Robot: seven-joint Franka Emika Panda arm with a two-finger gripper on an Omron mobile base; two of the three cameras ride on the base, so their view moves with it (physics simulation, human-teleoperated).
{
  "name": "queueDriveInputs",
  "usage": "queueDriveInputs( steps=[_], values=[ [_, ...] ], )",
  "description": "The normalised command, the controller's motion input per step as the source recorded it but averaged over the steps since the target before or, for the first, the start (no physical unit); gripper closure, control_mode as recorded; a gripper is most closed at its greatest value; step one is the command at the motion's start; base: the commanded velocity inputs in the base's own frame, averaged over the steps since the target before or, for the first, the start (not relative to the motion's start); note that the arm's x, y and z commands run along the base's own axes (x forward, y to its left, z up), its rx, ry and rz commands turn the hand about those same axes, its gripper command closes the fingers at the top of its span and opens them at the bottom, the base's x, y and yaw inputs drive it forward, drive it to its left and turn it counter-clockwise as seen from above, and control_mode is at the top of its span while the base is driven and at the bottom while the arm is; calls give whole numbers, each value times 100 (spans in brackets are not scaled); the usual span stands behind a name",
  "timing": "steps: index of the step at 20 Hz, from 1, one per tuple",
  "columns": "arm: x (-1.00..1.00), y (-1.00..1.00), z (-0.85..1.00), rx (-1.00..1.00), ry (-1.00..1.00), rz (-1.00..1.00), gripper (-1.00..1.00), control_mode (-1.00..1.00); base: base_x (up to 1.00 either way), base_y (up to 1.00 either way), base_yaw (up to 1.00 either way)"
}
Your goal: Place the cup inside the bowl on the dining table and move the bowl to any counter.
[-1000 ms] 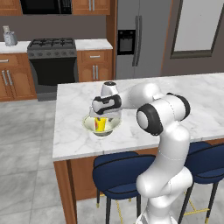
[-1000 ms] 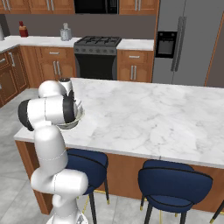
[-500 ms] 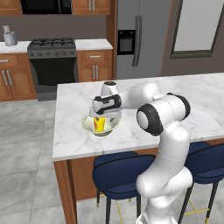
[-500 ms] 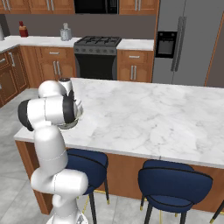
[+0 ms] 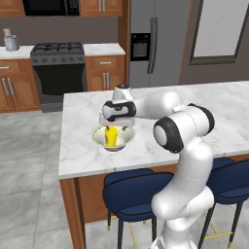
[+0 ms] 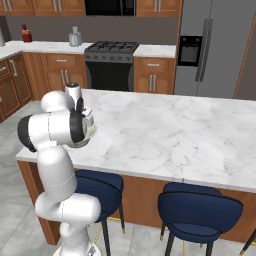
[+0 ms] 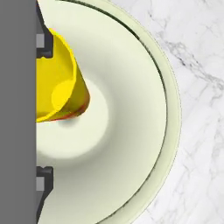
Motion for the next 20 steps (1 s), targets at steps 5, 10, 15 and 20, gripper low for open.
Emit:
queueDriveInputs(
  steps=[5, 10, 15, 20],
  values=[
    [0, 0, 28, 0, 0, 2, -100, -100, 0, 0, 0],
    [0, -2, 25, 0, 0, 2, -100, -100, 0, 0, 0],
    [0, -13, 19, 0, 0, 0, -100, -100, 0, 0, 0],
    [0, -16, 11, 0, 0, 0, -100, -100, 0, 0, 0]
  ],
)
